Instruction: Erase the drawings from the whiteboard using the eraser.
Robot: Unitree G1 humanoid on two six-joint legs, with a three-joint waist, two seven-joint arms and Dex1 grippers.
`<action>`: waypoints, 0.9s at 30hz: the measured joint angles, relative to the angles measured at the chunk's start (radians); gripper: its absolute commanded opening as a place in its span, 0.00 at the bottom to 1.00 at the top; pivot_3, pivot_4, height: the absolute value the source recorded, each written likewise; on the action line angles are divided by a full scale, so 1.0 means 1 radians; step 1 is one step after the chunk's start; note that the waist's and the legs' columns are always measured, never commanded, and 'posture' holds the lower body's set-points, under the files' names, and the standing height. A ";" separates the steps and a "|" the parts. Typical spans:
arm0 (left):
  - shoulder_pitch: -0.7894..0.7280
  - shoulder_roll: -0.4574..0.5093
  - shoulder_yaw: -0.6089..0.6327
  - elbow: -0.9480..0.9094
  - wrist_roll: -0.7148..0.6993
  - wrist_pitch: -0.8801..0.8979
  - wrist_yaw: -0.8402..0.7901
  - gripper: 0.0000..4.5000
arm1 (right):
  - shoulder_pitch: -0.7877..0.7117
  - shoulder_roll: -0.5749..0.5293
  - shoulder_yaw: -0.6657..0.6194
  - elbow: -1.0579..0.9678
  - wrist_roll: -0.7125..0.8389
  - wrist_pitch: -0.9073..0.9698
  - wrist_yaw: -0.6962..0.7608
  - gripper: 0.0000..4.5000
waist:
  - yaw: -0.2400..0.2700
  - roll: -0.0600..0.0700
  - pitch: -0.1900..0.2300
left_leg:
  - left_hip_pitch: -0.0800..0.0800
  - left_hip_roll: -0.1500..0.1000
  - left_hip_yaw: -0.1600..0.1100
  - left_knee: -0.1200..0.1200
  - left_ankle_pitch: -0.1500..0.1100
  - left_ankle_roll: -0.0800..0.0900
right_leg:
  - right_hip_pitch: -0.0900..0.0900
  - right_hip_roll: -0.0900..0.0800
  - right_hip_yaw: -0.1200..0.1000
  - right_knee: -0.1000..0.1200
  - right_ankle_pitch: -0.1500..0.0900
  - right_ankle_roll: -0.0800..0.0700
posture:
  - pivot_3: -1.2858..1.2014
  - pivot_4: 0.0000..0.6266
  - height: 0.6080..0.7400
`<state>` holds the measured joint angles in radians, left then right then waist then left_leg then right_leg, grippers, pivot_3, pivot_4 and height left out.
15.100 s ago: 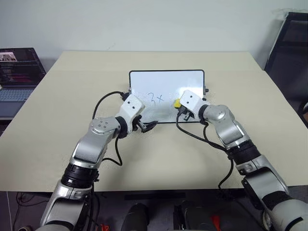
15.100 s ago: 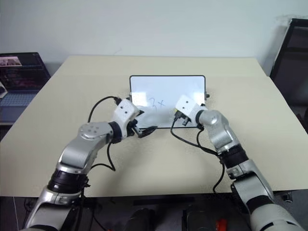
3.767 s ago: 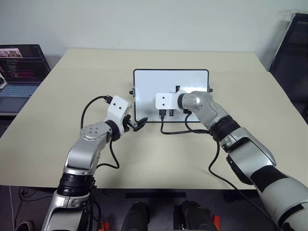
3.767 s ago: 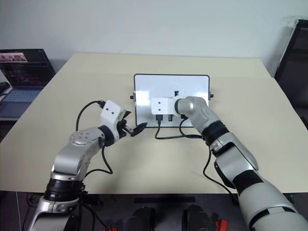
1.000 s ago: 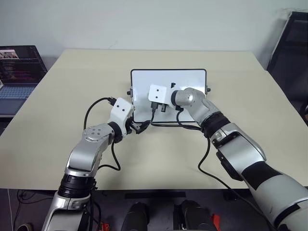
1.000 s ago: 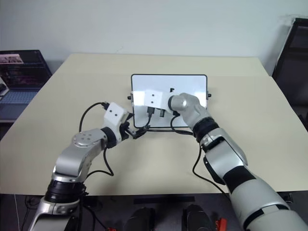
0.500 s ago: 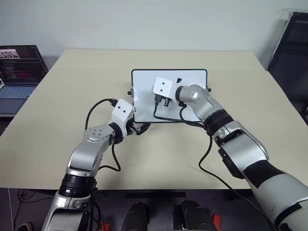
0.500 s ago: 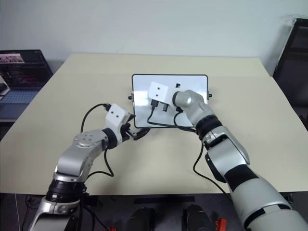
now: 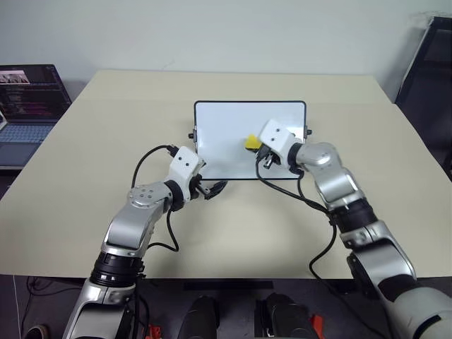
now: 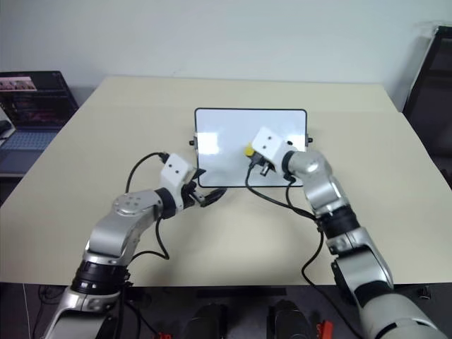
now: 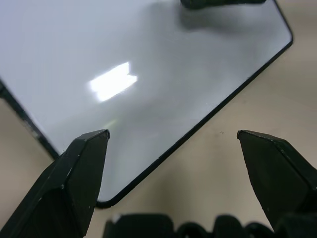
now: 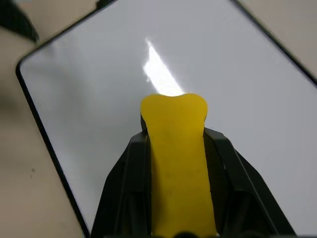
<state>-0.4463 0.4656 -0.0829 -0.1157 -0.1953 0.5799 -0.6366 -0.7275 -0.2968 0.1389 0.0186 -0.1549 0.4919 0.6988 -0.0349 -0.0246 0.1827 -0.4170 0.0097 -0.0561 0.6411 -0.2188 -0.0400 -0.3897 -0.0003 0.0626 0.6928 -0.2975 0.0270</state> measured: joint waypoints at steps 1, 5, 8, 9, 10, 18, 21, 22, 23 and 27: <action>-0.002 0.002 0.000 -0.001 -0.002 -0.005 -0.009 1.00 | 0.032 -0.008 -0.021 -0.067 0.020 0.051 -0.001 0.24 | 0.002 0.000 0.000 | 0.000 0.000 0.000 0.000 0.000 0.000 | 0.000 0.000 0.000 -0.001 0.000 0.000 | 0.52 0.24 1.00; -0.044 0.002 -0.024 0.004 -0.006 -0.027 -0.060 1.00 | 0.229 -0.015 -0.158 -0.347 0.069 0.295 -0.064 0.24 | 0.009 0.000 0.000 | 0.000 -0.001 -0.001 0.000 0.000 0.000 | 0.002 0.000 -0.001 -0.002 0.000 0.000 | 0.52 0.24 1.00; -0.094 0.001 -0.048 0.021 -0.008 -0.061 -0.120 1.00 | 0.328 0.006 -0.246 -0.455 0.079 0.440 -0.149 0.24 | 0.006 0.000 0.000 | 0.000 -0.001 0.001 0.000 0.000 0.000 | 0.001 0.000 -0.001 -0.002 0.000 0.000 | 0.52 0.24 1.00; -0.112 0.001 -0.062 0.036 -0.008 -0.079 -0.145 1.00 | 0.341 0.005 -0.262 -0.469 0.078 0.465 -0.173 0.24 | 0.006 0.000 0.000 | 0.001 -0.001 0.002 0.000 0.000 0.000 | 0.001 0.000 -0.001 -0.002 0.000 0.000 | 0.52 0.24 1.00; -0.134 -0.001 -0.086 0.058 -0.007 -0.109 -0.182 1.00 | 0.361 0.004 -0.280 -0.482 0.074 0.486 -0.205 0.24 | 0.004 0.000 0.000 | 0.001 -0.001 0.003 0.000 0.000 0.000 | 0.001 0.001 -0.001 -0.002 0.000 0.001 | 0.52 0.24 1.00; -0.237 -0.085 -0.197 0.213 -0.007 -0.269 -0.374 1.00 | 0.405 0.043 -0.304 -0.427 0.062 0.482 -0.380 0.24 | -0.005 0.000 0.000 | 0.001 0.001 0.007 0.000 0.000 0.000 | 0.001 0.008 0.001 -0.002 0.000 0.001 | 0.52 0.24 1.00; -0.273 -0.122 -0.211 0.275 -0.006 -0.321 -0.423 1.00 | 0.405 0.109 -0.359 -0.367 0.079 0.458 -0.458 0.24 | -0.002 0.000 0.000 | 0.001 0.000 0.007 0.000 0.000 0.000 | 0.001 0.008 0.001 -0.003 0.000 0.001 | 0.52 0.24 1.00; -0.280 -0.131 -0.217 0.291 -0.004 -0.337 -0.430 1.00 | 0.405 0.120 -0.369 -0.354 0.085 0.453 -0.473 0.24 | -0.002 0.000 0.000 | 0.001 0.000 0.007 0.000 0.000 0.000 | 0.001 0.007 0.002 -0.003 0.000 0.001 | 0.52 0.24 1.00; -0.288 -0.145 -0.223 0.311 -0.001 -0.356 -0.439 1.00 | 0.406 0.119 -0.373 -0.339 0.090 0.444 -0.487 0.24 | -0.001 0.000 0.000 | 0.001 0.000 0.007 0.000 0.000 0.000 | 0.001 0.007 0.002 -0.003 0.000 0.001 | 0.52 0.24 1.00; -0.309 -0.173 -0.232 0.365 0.013 -0.414 -0.451 1.00 | 0.421 0.113 -0.384 -0.324 0.102 0.422 -0.510 0.24 | -0.001 0.000 0.000 | 0.001 0.001 0.007 -0.001 0.000 0.001 | 0.001 0.008 0.002 -0.003 0.000 0.001 | 0.52 0.24 1.00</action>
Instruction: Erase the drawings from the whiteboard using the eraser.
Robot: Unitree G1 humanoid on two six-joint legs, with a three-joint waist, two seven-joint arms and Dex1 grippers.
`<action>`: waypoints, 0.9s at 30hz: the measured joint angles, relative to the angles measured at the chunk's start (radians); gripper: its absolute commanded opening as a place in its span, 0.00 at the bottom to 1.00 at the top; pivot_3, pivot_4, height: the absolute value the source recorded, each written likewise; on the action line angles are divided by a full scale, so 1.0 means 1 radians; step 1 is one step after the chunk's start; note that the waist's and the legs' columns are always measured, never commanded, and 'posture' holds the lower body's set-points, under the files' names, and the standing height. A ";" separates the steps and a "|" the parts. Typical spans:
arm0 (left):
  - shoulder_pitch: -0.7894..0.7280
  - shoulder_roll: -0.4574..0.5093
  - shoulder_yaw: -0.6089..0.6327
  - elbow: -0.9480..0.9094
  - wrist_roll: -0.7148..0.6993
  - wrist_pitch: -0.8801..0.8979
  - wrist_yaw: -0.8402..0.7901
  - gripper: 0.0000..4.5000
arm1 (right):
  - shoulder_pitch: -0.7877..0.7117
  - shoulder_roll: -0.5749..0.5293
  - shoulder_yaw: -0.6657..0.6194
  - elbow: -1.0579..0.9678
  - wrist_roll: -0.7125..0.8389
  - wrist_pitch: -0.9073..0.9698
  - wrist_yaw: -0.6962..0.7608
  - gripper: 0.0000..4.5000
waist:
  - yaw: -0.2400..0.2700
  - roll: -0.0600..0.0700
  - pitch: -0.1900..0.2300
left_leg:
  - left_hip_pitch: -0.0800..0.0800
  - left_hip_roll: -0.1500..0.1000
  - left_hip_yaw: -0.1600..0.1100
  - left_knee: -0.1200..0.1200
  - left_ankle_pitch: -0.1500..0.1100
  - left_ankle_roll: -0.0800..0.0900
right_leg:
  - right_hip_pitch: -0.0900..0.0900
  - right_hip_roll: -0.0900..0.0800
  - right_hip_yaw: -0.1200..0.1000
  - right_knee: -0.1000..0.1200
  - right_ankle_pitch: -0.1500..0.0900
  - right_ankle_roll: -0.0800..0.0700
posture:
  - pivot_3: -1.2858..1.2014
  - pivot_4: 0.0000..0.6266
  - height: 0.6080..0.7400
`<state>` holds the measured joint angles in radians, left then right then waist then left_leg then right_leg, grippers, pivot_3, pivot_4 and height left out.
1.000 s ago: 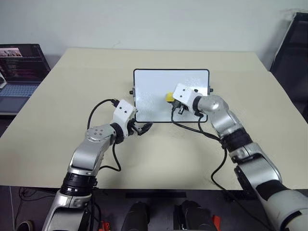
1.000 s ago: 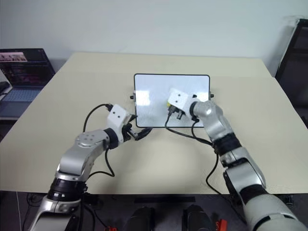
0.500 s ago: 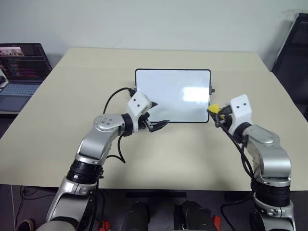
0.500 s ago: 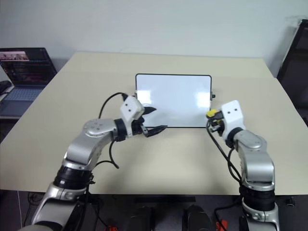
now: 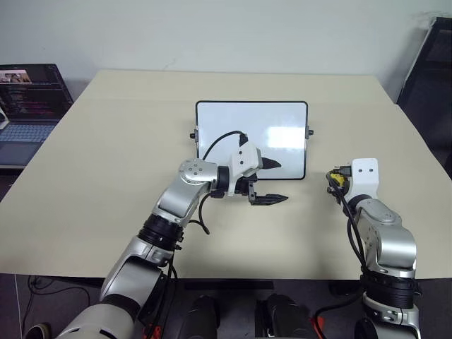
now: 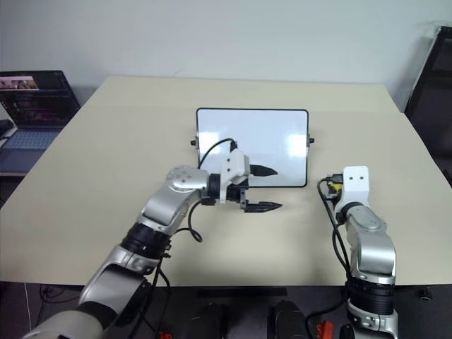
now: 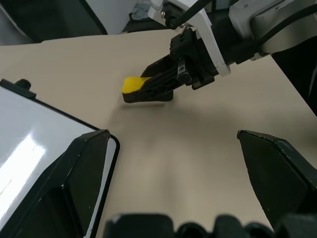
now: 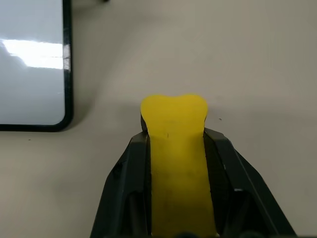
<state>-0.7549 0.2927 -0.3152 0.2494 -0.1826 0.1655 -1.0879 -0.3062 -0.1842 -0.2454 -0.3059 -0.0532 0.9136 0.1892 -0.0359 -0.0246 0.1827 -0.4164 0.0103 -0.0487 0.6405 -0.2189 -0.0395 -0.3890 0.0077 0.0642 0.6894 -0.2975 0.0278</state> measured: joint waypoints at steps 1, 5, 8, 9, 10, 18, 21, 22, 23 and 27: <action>-0.006 -0.006 0.000 0.015 0.005 -0.014 -0.003 1.00 | 0.005 0.000 -0.005 0.007 0.004 -0.006 -0.005 0.24 | 0.000 0.000 0.000 | 0.000 0.000 0.000 0.000 0.000 0.000 | 0.000 0.000 0.000 0.000 0.000 0.000 | 0.52 0.24 1.00; -0.016 -0.026 -0.001 0.055 0.015 -0.056 -0.016 1.00 | 0.012 -0.004 -0.008 0.030 0.021 -0.013 -0.019 0.24 | 0.000 0.000 0.000 | 0.000 0.000 0.000 0.000 0.000 0.000 | 0.000 0.000 0.000 0.000 0.000 0.000 | 0.52 0.24 1.00; -0.031 -0.035 -0.001 0.082 0.027 -0.074 -0.019 1.00 | 0.012 -0.003 -0.008 0.038 0.041 -0.016 -0.022 0.24 | 0.000 0.000 0.000 | 0.000 0.000 0.000 0.000 0.000 0.000 | 0.000 0.000 0.000 0.000 0.000 0.000 | 0.52 0.24 1.00; -0.035 -0.041 -0.001 0.089 0.029 -0.082 -0.020 1.00 | 0.012 -0.003 -0.010 0.039 0.048 -0.022 -0.024 0.24 | 0.000 0.000 0.000 | 0.000 0.000 0.000 0.000 0.000 0.000 | 0.000 0.000 0.000 0.000 0.000 0.000 | 0.52 0.24 1.00; -0.038 -0.046 -0.001 0.097 0.029 -0.087 -0.021 1.00 | 0.012 -0.002 -0.011 0.040 0.055 -0.030 -0.027 0.24 | 0.000 0.000 0.000 | 0.000 0.000 0.000 0.000 0.000 0.000 | 0.000 0.000 0.000 0.000 0.000 0.000 | 0.52 0.24 1.00; -0.039 -0.056 -0.002 0.109 0.036 -0.102 -0.035 1.00 | 0.019 -0.003 -0.030 0.071 0.095 -0.080 -0.056 0.66 | 0.000 0.000 0.000 | 0.000 0.000 0.000 0.000 0.000 0.000 | 0.000 0.000 0.000 0.000 0.000 0.000 | 0.52 0.24 1.00; -0.037 -0.056 -0.002 0.109 0.039 -0.102 -0.035 1.00 | 0.019 -0.003 -0.037 0.072 0.115 -0.098 -0.062 0.90 | 0.000 0.000 0.000 | 0.000 0.000 0.000 0.000 0.000 0.000 | 0.000 0.000 0.000 0.000 0.000 0.000 | 0.52 0.24 1.00; -0.036 -0.055 -0.002 0.109 0.041 -0.102 -0.035 1.00 | 0.018 -0.003 -0.039 0.072 0.117 -0.102 -0.064 0.97 | 0.000 0.000 0.000 | 0.000 0.000 0.000 0.000 0.000 0.000 | 0.000 0.000 0.000 0.000 0.000 0.000 | 0.52 0.24 1.00; -0.036 -0.056 -0.002 0.109 0.042 -0.102 -0.034 1.00 | 0.019 -0.003 -0.041 0.074 0.120 -0.106 -0.065 0.99 | 0.000 0.000 0.000 | 0.000 0.000 0.000 0.000 0.000 0.000 | 0.000 0.000 0.000 0.000 0.000 0.000 | 0.52 0.24 1.00; -0.032 -0.053 0.005 0.102 0.050 -0.099 0.006 1.00 | 0.018 -0.003 -0.037 0.069 0.136 -0.149 -0.066 0.99 | -0.001 0.000 0.000 | 0.000 0.000 0.000 0.000 0.000 0.000 | 0.000 0.000 0.001 0.000 0.000 0.000 | 0.52 0.24 1.00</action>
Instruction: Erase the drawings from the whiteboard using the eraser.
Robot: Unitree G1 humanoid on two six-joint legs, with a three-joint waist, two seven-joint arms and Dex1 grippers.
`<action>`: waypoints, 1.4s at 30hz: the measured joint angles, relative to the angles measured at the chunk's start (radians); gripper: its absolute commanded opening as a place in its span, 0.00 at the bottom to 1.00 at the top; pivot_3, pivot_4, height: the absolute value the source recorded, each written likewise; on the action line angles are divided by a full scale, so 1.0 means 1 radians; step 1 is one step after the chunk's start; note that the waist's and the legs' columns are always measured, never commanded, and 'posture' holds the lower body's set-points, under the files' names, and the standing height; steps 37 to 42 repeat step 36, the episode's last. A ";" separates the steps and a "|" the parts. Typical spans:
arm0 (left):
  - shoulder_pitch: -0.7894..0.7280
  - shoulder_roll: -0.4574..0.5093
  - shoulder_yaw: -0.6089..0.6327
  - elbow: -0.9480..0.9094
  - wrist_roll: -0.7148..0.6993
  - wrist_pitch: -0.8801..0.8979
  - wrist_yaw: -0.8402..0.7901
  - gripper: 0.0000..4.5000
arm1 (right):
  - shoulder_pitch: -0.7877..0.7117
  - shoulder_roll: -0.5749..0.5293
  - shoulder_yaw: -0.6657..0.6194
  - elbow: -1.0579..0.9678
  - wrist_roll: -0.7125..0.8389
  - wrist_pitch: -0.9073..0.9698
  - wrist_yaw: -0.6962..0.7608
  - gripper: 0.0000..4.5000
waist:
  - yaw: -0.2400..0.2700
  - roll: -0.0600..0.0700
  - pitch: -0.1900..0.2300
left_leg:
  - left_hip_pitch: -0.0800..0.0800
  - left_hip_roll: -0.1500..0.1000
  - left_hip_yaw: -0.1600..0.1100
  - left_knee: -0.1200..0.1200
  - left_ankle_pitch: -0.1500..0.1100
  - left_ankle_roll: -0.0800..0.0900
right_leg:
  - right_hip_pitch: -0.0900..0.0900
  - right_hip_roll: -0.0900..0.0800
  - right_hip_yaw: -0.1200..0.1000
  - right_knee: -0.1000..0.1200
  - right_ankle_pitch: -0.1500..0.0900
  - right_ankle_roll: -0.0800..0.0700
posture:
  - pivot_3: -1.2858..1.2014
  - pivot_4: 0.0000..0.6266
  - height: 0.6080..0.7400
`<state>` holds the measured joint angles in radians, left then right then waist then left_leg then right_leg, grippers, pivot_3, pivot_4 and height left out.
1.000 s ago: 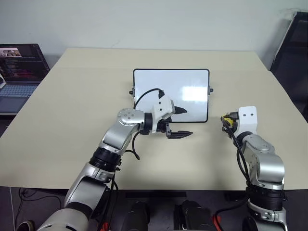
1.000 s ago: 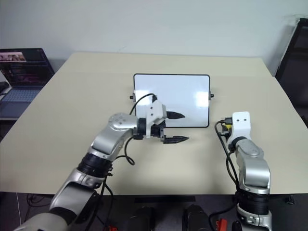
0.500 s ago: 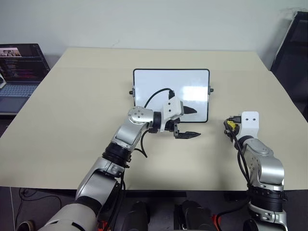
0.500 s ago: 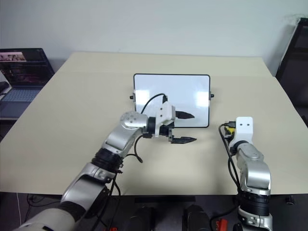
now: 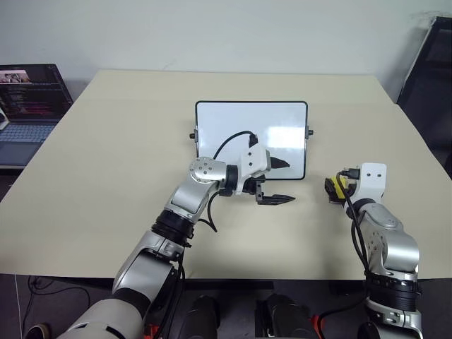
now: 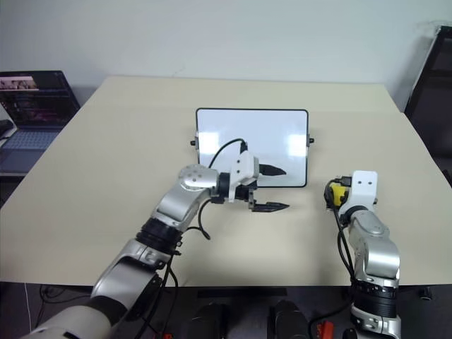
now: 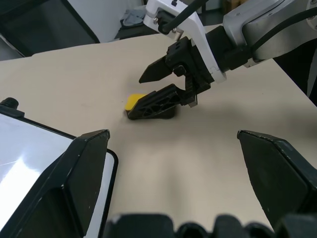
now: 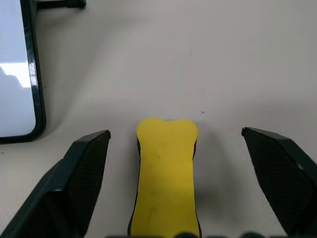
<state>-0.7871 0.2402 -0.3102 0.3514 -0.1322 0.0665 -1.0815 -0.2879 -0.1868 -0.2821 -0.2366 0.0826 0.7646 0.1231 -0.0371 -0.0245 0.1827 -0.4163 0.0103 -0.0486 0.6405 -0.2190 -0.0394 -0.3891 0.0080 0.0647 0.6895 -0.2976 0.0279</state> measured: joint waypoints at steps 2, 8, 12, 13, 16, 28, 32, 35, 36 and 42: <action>0.019 0.013 0.021 -0.030 0.000 0.019 0.040 1.00 | 0.001 -0.001 0.018 -0.034 0.017 -0.022 0.016 0.99 | -0.005 0.000 0.000 | 0.000 0.001 -0.001 0.000 0.000 0.000 | 0.000 0.000 0.001 0.000 0.000 0.000 | 0.52 0.24 1.00; 0.224 0.076 0.222 -0.291 -0.055 0.240 0.255 1.00 | 0.092 -0.013 0.118 -0.255 0.030 -0.072 0.055 0.99 | -0.017 0.001 0.000 | 0.000 0.002 -0.005 0.000 0.000 0.000 | 0.000 0.000 0.002 0.000 0.000 0.000 | 0.52 0.24 1.00; 0.506 0.026 0.387 -0.531 -0.059 0.357 0.519 1.00 | 0.289 0.020 0.160 -0.313 0.008 -0.230 0.045 0.99 | -0.013 0.001 -0.001 | 0.000 0.001 -0.005 -0.001 0.000 0.000 | 0.001 -0.007 0.003 -0.003 -0.001 0.001 | 0.52 0.24 1.00; 0.576 0.026 0.401 -0.563 -0.042 0.365 0.568 1.00 | 0.340 0.018 0.166 -0.303 -0.011 -0.291 0.043 0.99 | -0.011 0.001 -0.001 | -0.001 0.000 -0.004 -0.001 0.000 0.000 | 0.001 -0.007 0.002 -0.003 0.000 0.001 | 0.52 0.24 1.00; 0.706 0.011 0.405 -0.632 0.003 0.338 0.656 1.00 | 0.443 0.011 0.170 -0.268 -0.050 -0.457 0.038 0.99 | 0.005 0.000 -0.001 | 0.001 0.000 -0.005 -0.001 0.000 0.000 | 0.004 -0.008 0.002 -0.005 0.000 0.001 | 0.52 0.24 1.00; 0.779 -0.064 0.431 -0.673 0.095 0.238 0.913 1.00 | 0.526 0.051 0.080 -0.081 0.145 -0.671 0.143 0.99 | 0.008 0.000 -0.001 | 0.013 0.002 -0.001 -0.001 0.001 0.002 | 0.016 -0.007 0.004 -0.009 -0.002 0.005 | 0.52 0.24 1.00; 0.786 -0.066 0.428 -0.699 0.102 0.253 0.939 1.00 | 0.527 0.037 0.077 -0.069 0.163 -0.688 0.163 0.99 | 0.008 0.000 -0.001 | 0.014 0.001 -0.001 -0.006 0.001 0.001 | 0.015 -0.007 0.004 -0.010 -0.002 0.005 | 0.52 0.24 1.00; 0.821 -0.065 0.419 -0.728 0.108 0.264 0.943 1.00 | 0.555 0.027 0.078 -0.081 0.168 -0.690 0.172 0.99 | 0.008 0.000 -0.001 | 0.015 0.000 -0.001 -0.010 0.001 0.001 | 0.015 -0.007 0.005 -0.010 -0.003 0.005 | 0.52 0.24 1.00; 0.828 -0.066 0.416 -0.728 0.108 0.274 0.944 1.00 | 0.559 0.023 0.079 -0.081 0.168 -0.689 0.173 0.99 | 0.008 0.000 -0.001 | 0.015 0.001 -0.001 -0.011 0.001 0.001 | 0.015 -0.007 0.005 -0.010 -0.003 0.004 | 0.52 0.24 1.00; 0.828 -0.066 0.416 -0.728 0.108 0.274 0.944 1.00 | 0.559 0.023 0.079 -0.081 0.168 -0.689 0.173 0.99 | 0.008 0.000 -0.001 | 0.015 0.001 -0.001 -0.011 0.001 0.001 | 0.015 -0.007 0.005 -0.010 -0.003 0.004 | 0.52 0.24 1.00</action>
